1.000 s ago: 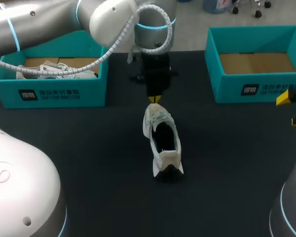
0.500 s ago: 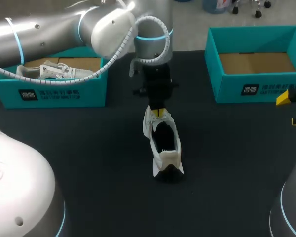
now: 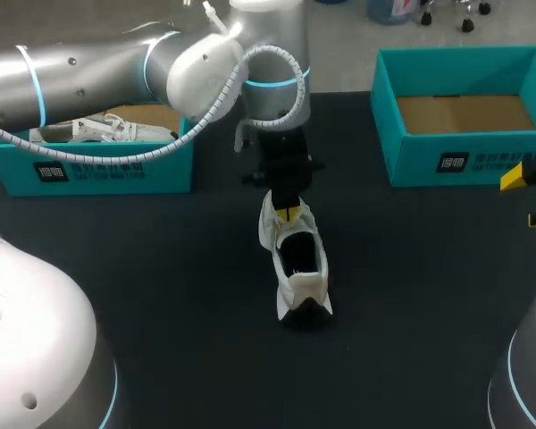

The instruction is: Take the shoe out of the shoebox, open the shoe tongue, remove and reinsert the insole, then place the shoe into the shoebox

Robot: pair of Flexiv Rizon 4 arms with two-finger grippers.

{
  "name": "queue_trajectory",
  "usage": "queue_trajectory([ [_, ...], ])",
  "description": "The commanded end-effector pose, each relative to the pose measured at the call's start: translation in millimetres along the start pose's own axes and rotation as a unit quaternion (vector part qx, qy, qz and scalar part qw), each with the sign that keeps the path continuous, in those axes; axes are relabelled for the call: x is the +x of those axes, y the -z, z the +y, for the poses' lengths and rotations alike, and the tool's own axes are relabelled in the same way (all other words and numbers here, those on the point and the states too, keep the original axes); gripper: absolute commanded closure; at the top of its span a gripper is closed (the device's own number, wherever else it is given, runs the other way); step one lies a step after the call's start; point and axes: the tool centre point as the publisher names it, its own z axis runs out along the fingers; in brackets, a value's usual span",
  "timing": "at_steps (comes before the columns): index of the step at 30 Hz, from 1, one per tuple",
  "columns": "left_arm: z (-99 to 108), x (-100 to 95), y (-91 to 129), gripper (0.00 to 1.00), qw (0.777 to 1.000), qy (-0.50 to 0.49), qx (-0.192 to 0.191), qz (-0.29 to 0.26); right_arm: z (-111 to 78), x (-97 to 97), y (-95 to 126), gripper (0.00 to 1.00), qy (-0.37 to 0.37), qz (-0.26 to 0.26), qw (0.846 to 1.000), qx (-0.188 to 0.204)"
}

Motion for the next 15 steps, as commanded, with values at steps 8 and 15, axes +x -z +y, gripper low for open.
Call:
queue_trajectory([
  [8,7,-35.6,6,1.0,0.999,-0.039,0.012,-0.001,-1.4,0.4,0,0.0,-0.001,-0.001,1.0,-0.001],
  [15,-4,-40.4,0,1.0,0.998,-0.057,0.012,0.011,-1.4,0.4,0,0.0,-0.001,-0.001,1.0,-0.001],
])
